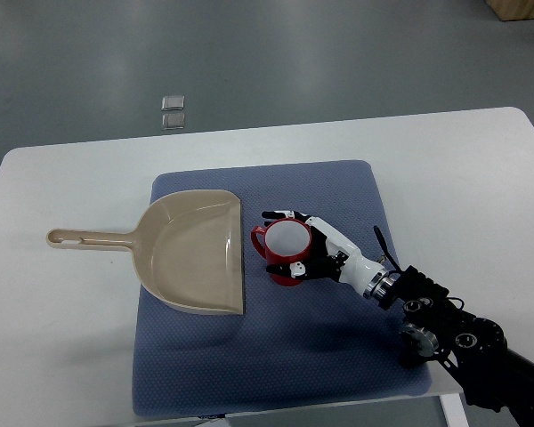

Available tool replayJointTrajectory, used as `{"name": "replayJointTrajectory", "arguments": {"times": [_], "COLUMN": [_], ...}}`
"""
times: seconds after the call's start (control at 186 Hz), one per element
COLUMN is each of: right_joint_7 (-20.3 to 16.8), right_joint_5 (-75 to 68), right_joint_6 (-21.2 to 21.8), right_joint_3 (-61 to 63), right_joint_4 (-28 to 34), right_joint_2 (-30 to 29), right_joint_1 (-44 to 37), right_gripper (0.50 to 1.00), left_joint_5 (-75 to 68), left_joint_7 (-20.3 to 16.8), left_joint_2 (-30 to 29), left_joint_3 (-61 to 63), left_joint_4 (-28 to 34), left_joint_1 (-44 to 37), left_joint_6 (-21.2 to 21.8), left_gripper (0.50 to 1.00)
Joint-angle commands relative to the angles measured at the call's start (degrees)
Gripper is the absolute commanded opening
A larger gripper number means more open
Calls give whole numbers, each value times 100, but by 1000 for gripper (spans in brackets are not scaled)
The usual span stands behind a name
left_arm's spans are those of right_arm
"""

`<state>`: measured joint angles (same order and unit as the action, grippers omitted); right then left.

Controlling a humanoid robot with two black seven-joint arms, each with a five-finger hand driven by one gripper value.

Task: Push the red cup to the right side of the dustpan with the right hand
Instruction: 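Nudge the red mug closer to the dustpan's edge with the right hand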

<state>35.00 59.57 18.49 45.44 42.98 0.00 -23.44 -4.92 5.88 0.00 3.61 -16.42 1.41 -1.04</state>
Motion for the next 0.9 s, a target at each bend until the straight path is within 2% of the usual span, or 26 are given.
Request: {"name": "replayJointTrajectory", "arguments": {"times": [0.0,0.896], "right_joint_7": [0,0], "right_joint_5": [2,-59], "right_joint_6": [-82,-47], "right_joint_3": [-35,-237], "right_joint_4": [0,88], "right_joint_2": [0,0], "right_joint_1": [-11,-134], "right_gripper": [930,932], "left_joint_5": [0,0], "left_joint_7": [1,1], "left_joint_2": [0,0], "left_joint_3": [0,0], "left_joint_4": [7,25], "left_joint_1": [0,9], "left_joint_6": [-1,-1], "left_gripper": [1000,1000]}}
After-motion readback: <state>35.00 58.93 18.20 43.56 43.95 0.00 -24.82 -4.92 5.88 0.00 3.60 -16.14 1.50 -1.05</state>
